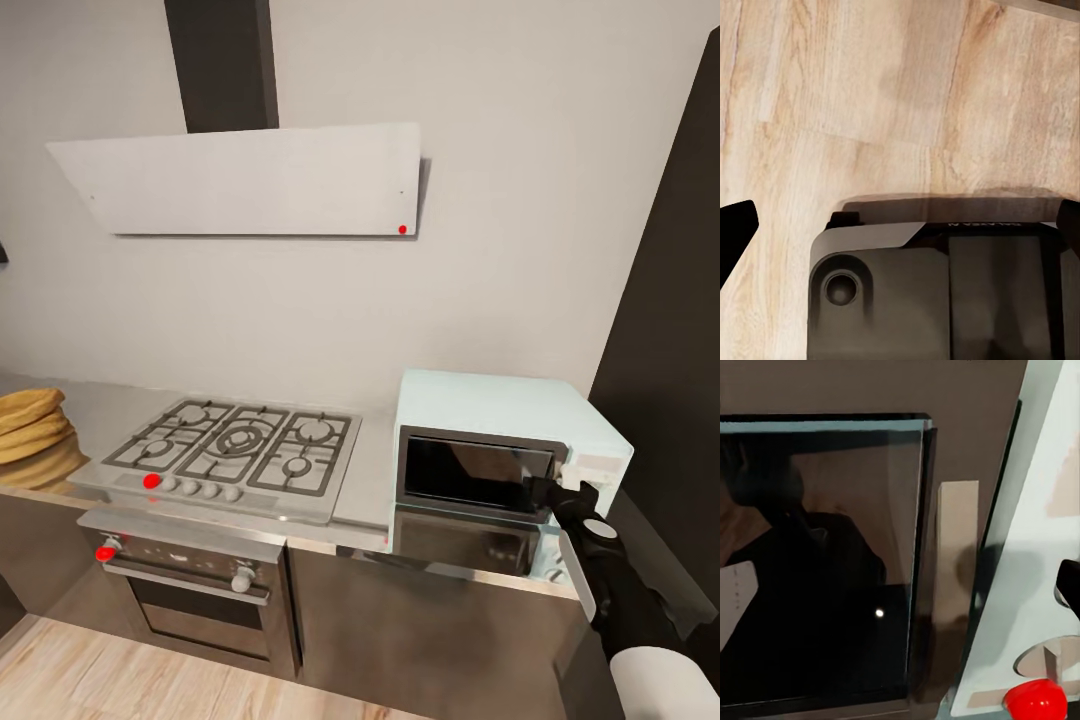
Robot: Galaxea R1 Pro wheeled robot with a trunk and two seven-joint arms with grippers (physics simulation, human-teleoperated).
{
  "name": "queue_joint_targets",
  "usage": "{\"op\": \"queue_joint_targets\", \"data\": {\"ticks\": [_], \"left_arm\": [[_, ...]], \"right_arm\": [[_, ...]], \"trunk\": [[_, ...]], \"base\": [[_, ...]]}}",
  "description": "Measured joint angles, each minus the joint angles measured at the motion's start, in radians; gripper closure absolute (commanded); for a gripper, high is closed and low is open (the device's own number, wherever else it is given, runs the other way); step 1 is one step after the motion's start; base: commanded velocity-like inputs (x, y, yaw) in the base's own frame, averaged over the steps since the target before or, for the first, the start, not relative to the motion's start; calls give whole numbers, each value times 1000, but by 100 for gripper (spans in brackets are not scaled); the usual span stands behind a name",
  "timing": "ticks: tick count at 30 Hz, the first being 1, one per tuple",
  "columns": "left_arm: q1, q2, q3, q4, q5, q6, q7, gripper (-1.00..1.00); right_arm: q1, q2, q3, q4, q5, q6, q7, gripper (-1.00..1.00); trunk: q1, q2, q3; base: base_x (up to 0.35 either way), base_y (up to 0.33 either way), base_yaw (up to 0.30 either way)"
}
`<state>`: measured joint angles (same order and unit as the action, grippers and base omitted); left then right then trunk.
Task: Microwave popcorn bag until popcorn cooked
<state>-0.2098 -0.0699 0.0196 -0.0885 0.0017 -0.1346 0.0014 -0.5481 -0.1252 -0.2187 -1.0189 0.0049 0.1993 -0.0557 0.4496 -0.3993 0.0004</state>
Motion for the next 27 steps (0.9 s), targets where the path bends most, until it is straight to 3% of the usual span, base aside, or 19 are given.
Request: {"op": "queue_joint_targets", "data": {"ticks": [4, 27], "left_arm": [[0, 1, 1, 0, 0, 0, 0, -100], [0, 1, 1, 0, 0, 0, 0, -100]], "right_arm": [[3, 1, 1, 1, -1, -2, 15, -100], [41, -5, -6, 1, -4, -198, 52, -100]], "trunk": [[0, 0, 0], [0, 0, 0]], "base": [[0, 0, 0], [0, 0, 0]]}}
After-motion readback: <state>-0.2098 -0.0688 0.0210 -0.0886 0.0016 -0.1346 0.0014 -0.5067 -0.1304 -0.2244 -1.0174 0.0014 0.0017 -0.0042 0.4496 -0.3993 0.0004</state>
